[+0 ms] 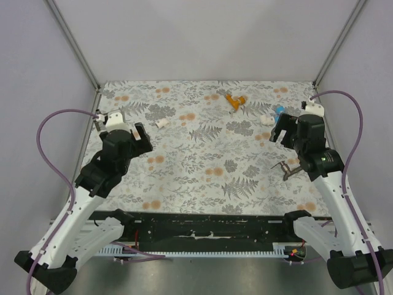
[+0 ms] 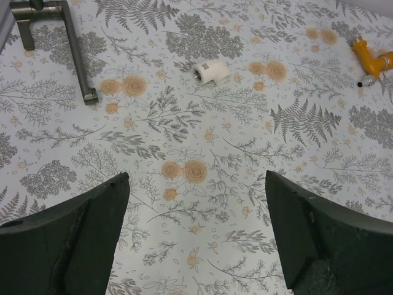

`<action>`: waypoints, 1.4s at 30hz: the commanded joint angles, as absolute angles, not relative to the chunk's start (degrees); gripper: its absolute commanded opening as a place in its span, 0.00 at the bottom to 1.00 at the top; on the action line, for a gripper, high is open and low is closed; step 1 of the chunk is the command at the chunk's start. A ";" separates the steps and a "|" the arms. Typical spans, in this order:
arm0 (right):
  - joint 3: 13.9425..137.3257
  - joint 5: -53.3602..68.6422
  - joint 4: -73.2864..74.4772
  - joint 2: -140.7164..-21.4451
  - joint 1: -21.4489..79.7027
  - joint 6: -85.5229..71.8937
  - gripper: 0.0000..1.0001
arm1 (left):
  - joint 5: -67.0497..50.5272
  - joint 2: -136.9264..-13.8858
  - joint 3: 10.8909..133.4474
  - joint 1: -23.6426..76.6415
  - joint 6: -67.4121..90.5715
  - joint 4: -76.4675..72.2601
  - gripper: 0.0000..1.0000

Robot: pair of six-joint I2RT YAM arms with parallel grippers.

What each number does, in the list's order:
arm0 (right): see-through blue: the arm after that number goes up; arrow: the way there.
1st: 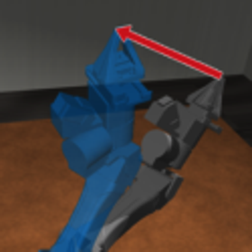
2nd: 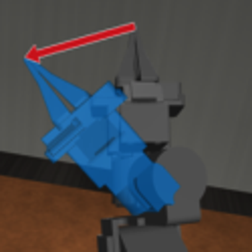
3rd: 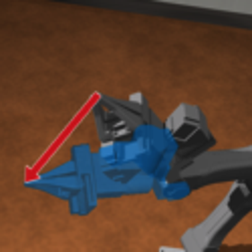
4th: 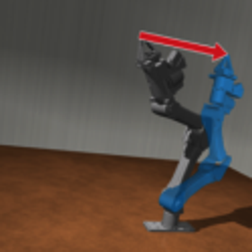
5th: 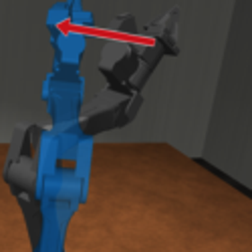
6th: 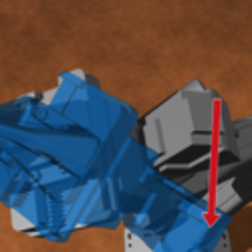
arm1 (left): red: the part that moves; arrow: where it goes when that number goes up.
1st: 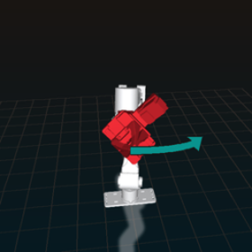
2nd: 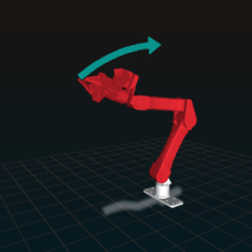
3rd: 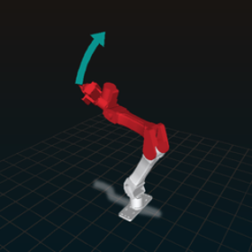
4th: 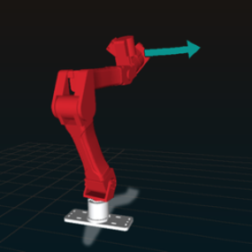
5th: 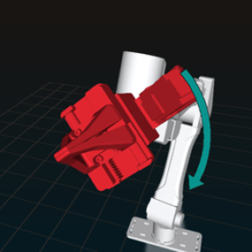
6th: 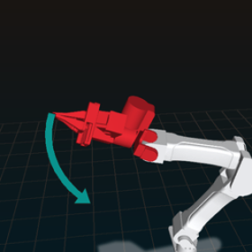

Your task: Install the water faucets

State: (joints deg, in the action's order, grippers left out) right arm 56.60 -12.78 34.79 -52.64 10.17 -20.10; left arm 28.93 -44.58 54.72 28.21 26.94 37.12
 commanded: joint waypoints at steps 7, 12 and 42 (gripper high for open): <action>55.90 -10.90 34.63 -52.03 10.37 -19.86 0.98 | 26.11 -48.42 57.57 28.39 29.18 34.80 0.96; 55.55 -15.28 35.16 -52.73 10.46 -21.62 0.98 | 25.49 -53.69 58.88 28.30 29.79 34.37 0.96; 54.49 3.08 37.88 -53.96 10.28 -23.21 0.98 | 2.03 -121.62 102.20 15.56 -16.08 35.49 0.98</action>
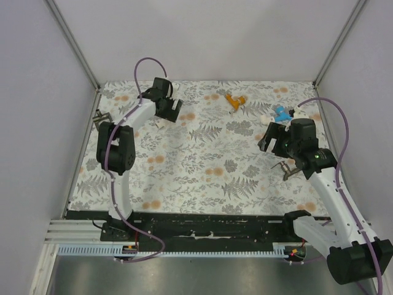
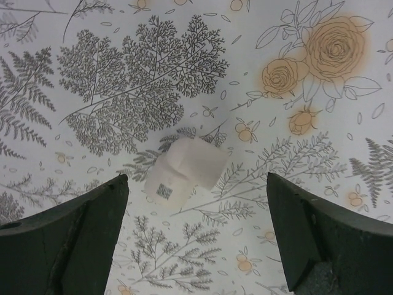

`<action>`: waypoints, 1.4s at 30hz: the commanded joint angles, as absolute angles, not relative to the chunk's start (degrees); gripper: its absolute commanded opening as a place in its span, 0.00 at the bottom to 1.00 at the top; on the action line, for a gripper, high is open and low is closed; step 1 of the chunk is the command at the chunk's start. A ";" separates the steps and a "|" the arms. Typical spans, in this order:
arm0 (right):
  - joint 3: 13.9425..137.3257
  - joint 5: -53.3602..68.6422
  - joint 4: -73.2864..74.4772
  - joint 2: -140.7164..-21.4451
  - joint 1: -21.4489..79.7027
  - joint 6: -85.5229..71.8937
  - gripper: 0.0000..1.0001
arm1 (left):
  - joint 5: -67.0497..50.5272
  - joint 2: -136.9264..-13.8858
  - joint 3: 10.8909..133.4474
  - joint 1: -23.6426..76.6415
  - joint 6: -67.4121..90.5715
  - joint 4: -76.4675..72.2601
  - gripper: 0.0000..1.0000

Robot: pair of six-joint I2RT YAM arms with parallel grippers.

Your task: Install the water faucets

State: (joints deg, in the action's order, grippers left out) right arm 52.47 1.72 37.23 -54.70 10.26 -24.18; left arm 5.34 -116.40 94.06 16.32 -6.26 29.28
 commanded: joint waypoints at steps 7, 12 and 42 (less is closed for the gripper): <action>57.13 0.35 41.74 -54.40 10.28 -21.18 0.98 | -2.81 -131.56 113.90 14.15 -17.49 45.96 0.93; 57.74 -1.58 42.98 -54.32 10.37 -20.39 0.98 | -0.44 -133.86 114.61 14.06 -15.82 47.46 0.89; 55.02 -16.79 38.76 -61.51 10.20 -25.92 0.98 | 8.09 -84.13 56.62 13.54 34.09 34.81 0.08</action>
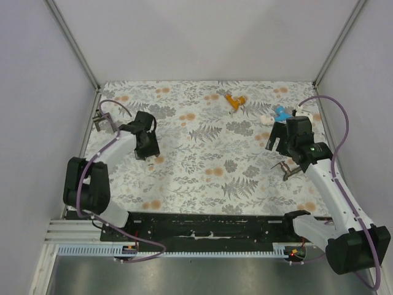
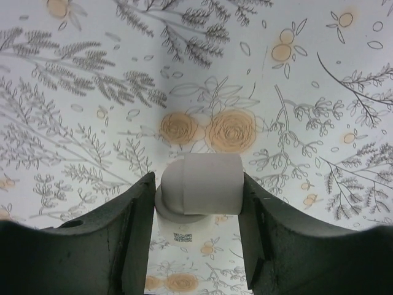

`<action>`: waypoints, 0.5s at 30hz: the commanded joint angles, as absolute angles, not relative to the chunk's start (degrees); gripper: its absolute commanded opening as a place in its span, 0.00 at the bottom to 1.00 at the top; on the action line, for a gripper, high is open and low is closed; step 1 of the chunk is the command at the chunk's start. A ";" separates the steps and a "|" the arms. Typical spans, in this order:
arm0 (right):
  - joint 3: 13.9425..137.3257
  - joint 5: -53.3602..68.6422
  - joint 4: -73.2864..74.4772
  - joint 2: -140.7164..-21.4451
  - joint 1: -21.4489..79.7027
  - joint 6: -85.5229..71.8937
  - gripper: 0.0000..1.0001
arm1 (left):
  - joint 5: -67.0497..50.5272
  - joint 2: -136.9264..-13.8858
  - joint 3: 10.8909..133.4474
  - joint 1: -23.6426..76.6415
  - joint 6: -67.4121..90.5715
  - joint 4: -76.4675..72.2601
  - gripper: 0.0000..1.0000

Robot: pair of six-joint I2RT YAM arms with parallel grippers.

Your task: Install the water faucets

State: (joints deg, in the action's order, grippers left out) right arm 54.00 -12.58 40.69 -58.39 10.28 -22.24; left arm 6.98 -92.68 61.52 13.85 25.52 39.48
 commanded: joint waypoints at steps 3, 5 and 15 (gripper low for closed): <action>55.98 -16.61 38.85 -65.46 9.93 -27.51 0.98 | 6.60 -78.50 52.75 13.54 37.17 33.67 0.08; 56.86 -15.48 38.50 -68.45 9.49 -28.56 0.98 | 5.72 -75.95 51.25 13.45 39.02 33.05 0.06; 58.44 -4.04 22.96 -81.55 10.28 -31.46 0.83 | 0.27 -63.21 45.88 11.51 48.42 34.01 0.02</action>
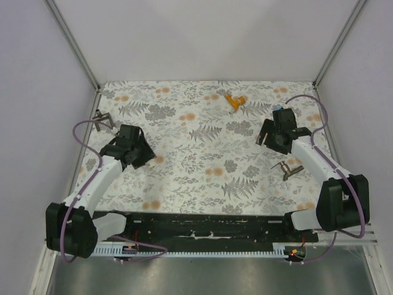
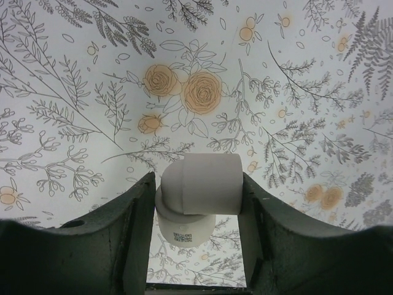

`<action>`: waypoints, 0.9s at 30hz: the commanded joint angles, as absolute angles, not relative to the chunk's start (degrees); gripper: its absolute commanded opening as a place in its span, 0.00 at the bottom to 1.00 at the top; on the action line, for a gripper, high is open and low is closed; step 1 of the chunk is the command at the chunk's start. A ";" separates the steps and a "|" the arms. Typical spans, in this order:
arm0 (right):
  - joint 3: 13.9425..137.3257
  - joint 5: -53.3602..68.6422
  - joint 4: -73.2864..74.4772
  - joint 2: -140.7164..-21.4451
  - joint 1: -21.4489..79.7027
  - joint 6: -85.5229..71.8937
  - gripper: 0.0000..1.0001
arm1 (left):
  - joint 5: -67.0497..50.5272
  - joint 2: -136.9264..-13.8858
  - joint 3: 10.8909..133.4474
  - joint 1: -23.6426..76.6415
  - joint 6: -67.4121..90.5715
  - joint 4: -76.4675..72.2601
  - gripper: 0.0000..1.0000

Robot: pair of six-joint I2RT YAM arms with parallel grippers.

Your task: Install the water faucets

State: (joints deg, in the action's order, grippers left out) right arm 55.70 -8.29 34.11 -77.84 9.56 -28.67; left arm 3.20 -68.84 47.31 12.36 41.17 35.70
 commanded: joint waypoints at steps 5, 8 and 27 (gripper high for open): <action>66.16 -8.07 16.97 -93.58 12.04 -33.84 0.81 | -1.49 -60.83 45.97 11.51 51.76 36.65 0.02; 71.61 -11.94 12.93 -100.35 12.65 -34.89 0.81 | -0.62 -59.42 45.70 11.51 53.08 37.53 0.02; 99.13 -9.76 9.84 -129.37 13.97 -37.97 0.72 | -1.23 -51.86 43.33 11.51 55.99 40.78 0.02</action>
State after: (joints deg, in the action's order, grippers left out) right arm 94.15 -11.07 11.20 -127.11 13.47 -36.05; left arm -0.56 -52.84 43.40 11.70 54.61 40.60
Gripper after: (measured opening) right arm 0.728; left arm 0.567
